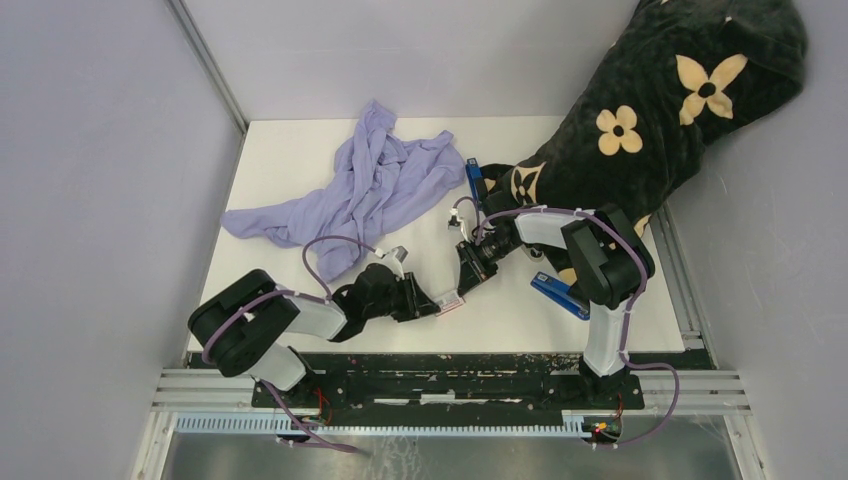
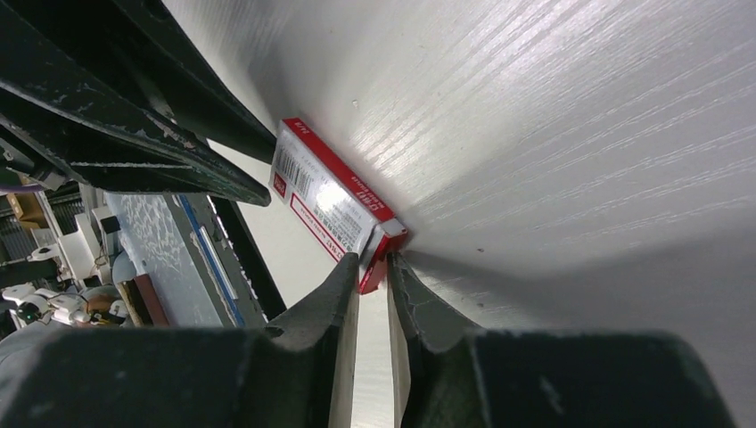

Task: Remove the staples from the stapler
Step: Close the staple box at the center of the board.

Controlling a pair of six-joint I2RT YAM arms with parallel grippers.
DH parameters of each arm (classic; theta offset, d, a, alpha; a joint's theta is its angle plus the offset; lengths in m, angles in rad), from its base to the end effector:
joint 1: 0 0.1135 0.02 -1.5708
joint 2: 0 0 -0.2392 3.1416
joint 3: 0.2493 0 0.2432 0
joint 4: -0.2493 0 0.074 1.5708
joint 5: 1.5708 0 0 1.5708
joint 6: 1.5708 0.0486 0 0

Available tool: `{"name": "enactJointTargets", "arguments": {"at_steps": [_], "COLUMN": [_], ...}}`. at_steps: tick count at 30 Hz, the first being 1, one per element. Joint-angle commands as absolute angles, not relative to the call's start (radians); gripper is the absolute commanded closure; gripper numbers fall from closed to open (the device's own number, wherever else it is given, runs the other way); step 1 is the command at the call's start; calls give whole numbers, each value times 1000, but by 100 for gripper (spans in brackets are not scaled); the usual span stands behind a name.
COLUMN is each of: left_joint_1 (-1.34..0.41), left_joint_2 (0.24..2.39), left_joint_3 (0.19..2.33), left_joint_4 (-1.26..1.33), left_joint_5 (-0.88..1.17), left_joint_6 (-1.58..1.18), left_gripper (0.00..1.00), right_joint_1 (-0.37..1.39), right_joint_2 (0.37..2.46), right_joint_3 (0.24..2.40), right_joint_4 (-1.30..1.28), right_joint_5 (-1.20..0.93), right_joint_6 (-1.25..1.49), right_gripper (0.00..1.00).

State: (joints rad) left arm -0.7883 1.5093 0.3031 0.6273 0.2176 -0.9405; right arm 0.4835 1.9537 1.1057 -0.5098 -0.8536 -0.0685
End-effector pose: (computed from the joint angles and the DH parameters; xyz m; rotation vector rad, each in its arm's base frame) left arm 0.1667 -0.1826 0.0870 -0.0410 2.4037 -1.1579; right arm 0.2775 0.1871 0.0948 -0.9022 2.6814 1.3197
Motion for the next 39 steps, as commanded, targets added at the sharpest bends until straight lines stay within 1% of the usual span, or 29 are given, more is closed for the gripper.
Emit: {"name": "enactJointTargets", "arguments": {"at_steps": [1, 8, 12, 17, 22, 23, 26, 27, 37, 39], "left_joint_1": [-778, -779, -779, -779, -779, -779, -778, -780, -779, -779], "left_joint_2": [1486, 1416, 1332, 1207, 1144, 1138, 1134, 1136, 1221, 1244], "left_joint_3": [273, 254, 225, 213, 218, 216, 216, 217, 244, 255], "left_joint_4": [563, 546, 528, 441, 308, 294, 278, 276, 300, 306], "left_joint_5": [170, 171, 153, 122, 64, 58, 60, 64, 112, 122], "left_joint_6": [-891, -891, -888, -871, -850, -849, -848, -848, -841, -838], "left_gripper": [65, 63, 62, 61, 69, 71, 83, 85, 90, 93], "right_joint_1": [469, 442, 433, 429, 429, 430, 429, 429, 434, 439], "right_joint_2": [1879, 1853, 1849, 1852, 1861, 1862, 1872, 1877, 1912, 1918], "right_joint_3": [1128, 1127, 1123, 1120, 1119, 1117, 1118, 1121, 1146, 1151], "right_joint_4": [-522, -530, -532, -532, -533, -531, -534, -538, -577, -583], "right_joint_5": [-873, -897, -902, -881, -852, -847, -834, -830, -798, -794], "right_joint_6": [-88, -97, -103, -104, -99, -95, -89, -88, -84, -82], "right_gripper": [76, 69, 69, 71, 79, 81, 83, 84, 87, 88]}}
